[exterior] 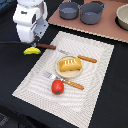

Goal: Interact with the objects in diverse but meaningful ways.

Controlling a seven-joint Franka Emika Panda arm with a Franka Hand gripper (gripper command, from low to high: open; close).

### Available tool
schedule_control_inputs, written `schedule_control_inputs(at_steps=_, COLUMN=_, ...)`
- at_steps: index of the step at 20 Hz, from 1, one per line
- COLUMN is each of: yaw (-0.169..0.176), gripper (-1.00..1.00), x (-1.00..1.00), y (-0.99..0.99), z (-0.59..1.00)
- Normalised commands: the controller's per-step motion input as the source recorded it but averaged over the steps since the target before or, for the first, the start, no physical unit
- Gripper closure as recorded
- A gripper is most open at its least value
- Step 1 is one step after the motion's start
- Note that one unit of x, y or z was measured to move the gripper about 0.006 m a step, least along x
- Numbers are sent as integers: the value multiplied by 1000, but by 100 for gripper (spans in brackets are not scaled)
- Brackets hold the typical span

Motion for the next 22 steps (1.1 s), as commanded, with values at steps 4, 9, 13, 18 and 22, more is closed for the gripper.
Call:
schedule_control_inputs(at_steps=4, yaw=177, gripper=-100, x=-414, y=-254, z=-215)
schedule_control_inputs(at_steps=9, yaw=96, gripper=-100, x=-173, y=-221, z=-196)
schedule_control_inputs(at_steps=13, yaw=63, gripper=-100, x=-19, y=-169, z=-244)
schedule_control_inputs(at_steps=18, yaw=42, gripper=-100, x=0, y=-148, z=-268)
schedule_control_inputs(at_steps=22, yaw=40, gripper=-100, x=-20, y=-115, z=-256)
